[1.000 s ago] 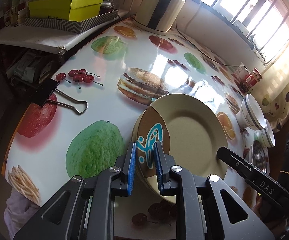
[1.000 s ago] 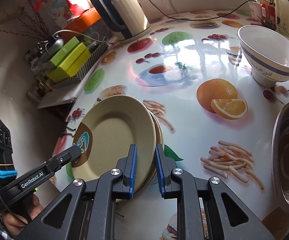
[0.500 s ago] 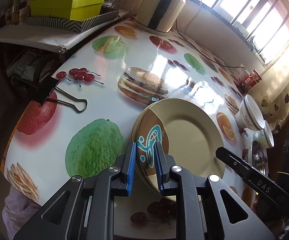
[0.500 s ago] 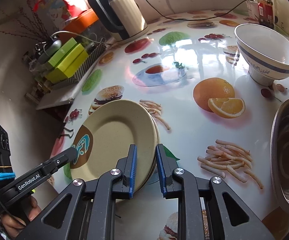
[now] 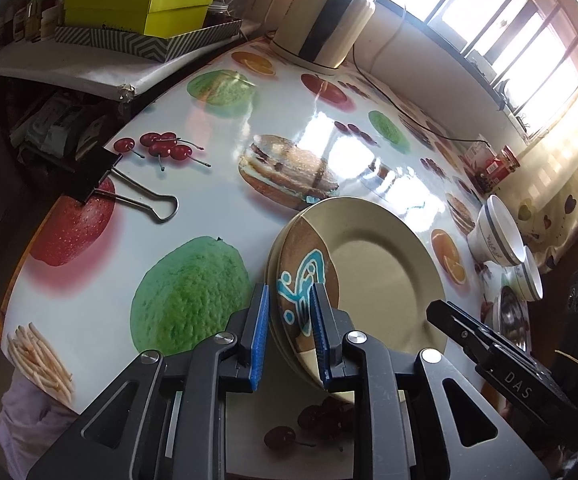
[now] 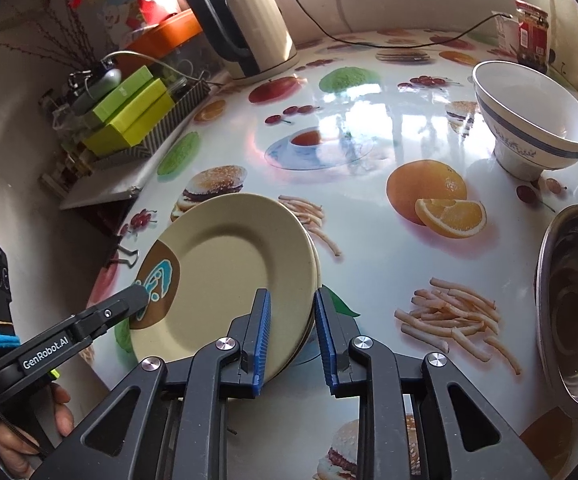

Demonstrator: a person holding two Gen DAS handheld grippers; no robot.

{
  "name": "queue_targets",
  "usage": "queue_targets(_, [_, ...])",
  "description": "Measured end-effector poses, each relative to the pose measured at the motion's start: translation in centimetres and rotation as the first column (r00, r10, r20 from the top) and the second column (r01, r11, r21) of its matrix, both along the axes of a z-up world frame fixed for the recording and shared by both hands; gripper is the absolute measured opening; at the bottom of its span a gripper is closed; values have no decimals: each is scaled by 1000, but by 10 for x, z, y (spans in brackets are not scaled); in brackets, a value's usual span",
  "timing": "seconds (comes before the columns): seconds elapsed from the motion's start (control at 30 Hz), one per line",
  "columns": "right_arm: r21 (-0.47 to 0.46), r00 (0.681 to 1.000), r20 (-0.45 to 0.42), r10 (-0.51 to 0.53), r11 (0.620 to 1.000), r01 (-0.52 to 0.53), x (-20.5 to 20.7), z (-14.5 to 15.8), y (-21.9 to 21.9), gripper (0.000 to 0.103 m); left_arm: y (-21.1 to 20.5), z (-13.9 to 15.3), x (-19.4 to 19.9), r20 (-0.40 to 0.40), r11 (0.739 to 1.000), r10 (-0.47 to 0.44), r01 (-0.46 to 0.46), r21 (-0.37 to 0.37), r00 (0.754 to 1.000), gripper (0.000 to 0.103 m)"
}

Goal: Organize plates and bowls
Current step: 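Lower the cream plate onto the other cream plate with both tools, then open both tools to release the stacked plate rim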

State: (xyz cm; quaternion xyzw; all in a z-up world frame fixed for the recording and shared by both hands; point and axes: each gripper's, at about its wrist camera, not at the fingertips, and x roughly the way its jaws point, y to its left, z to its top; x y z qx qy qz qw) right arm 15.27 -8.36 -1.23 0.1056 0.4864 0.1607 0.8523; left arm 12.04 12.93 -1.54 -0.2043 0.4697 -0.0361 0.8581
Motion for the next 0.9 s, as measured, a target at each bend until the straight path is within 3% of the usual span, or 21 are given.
queue_targets(0.3, [-7,1000,6,1,1000,-1,0,1,4,25,1,0,0,2,1000,-4,4,-5,1000,22])
queue_targets(0.37, [2,1000,4,3,1000,-3,1,0,3,29,2,-1,0,1,1000,-1,1,-3,1000,22])
queue_targets(0.47, [1,1000,-8,-14,1000,14,2,-4,0,42,4,-4,1,-10,1000,9,-9,-7,1000,33])
queue_targets(0.9, [85,999,-47,11,996,-7,12,-17,0,39,-1,-13,16,-28,999,-18,17,-44,999,36])
